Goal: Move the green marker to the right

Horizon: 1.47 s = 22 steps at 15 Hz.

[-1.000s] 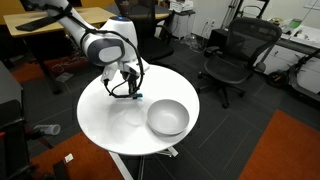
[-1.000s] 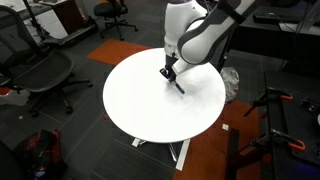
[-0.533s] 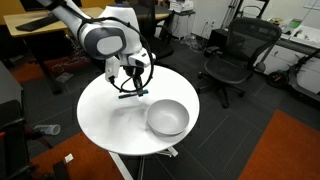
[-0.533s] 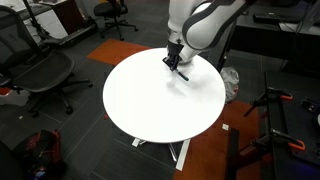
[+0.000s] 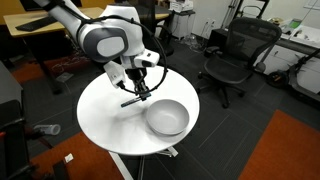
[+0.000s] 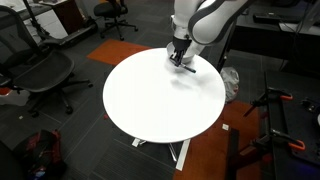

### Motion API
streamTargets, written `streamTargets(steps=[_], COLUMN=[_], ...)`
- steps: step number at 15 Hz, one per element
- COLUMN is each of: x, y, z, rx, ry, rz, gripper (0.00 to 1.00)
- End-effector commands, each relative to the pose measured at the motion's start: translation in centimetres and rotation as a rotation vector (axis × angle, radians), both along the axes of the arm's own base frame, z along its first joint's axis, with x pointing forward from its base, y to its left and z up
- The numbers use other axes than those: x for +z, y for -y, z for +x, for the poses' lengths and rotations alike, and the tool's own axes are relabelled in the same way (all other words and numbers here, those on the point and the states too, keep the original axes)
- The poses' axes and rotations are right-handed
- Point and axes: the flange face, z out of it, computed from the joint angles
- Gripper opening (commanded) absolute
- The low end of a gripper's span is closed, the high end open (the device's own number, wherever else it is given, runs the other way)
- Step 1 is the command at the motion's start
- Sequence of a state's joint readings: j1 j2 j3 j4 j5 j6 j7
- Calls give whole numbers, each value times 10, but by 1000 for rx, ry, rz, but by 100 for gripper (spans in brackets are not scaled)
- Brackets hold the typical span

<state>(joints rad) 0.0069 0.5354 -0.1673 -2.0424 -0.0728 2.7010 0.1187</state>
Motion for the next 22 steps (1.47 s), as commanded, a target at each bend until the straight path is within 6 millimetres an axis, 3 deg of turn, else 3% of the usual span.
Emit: streamTargets(steps=[1, 7, 14, 15, 16, 22], x=[-5, -26, -41, -41, -41, -35], y=[15, 40, 48, 48, 48, 38], z=[-8, -17, -24, -24, -24, -30], rx=[53, 44, 23, 17, 18, 24], ry=[-31, -75, -97, -98, -99, -97], rz=[-2, 2, 14, 7, 8, 0], gripper=[5, 5, 5, 45, 46, 89])
